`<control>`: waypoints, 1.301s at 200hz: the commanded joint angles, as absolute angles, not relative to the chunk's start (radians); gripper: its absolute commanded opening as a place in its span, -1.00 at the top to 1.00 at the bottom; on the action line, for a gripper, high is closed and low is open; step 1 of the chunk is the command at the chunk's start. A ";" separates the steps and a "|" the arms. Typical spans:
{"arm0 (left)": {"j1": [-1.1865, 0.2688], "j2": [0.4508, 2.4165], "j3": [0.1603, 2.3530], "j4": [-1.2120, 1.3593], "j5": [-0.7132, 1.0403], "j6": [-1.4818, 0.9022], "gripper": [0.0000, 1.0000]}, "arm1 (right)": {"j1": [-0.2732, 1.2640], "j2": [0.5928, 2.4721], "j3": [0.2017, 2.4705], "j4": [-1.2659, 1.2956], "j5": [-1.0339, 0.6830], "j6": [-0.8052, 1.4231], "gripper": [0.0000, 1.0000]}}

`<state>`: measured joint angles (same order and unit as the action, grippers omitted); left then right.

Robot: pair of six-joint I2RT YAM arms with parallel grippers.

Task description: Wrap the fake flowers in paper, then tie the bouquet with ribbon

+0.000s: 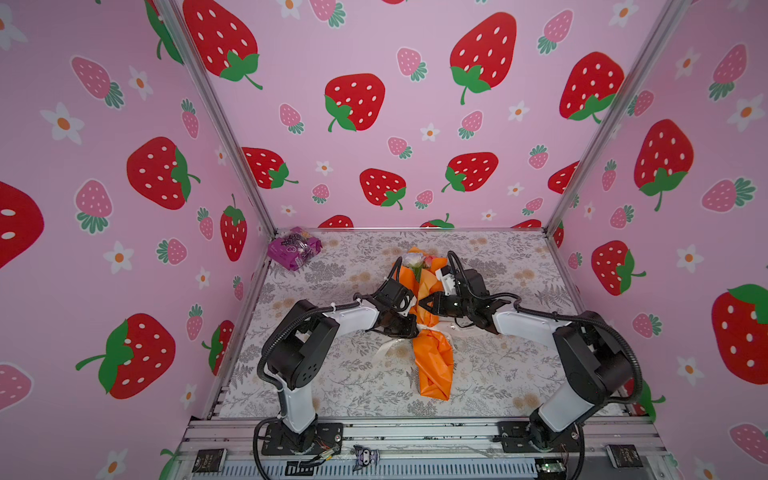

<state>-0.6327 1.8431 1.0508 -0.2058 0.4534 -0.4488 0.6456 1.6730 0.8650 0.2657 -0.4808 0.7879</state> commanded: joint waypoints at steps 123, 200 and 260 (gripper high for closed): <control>-0.614 1.427 0.904 -0.246 0.107 -0.365 -0.05 | 0.611 1.064 0.722 0.059 0.276 0.457 -0.18; -0.344 1.083 0.732 -0.262 -0.048 -0.329 -0.99 | 0.313 0.845 0.300 0.418 0.575 0.162 -0.85; -0.147 1.035 0.677 -0.219 -0.293 -0.258 -0.99 | 0.177 1.244 0.208 0.935 0.307 0.069 -0.90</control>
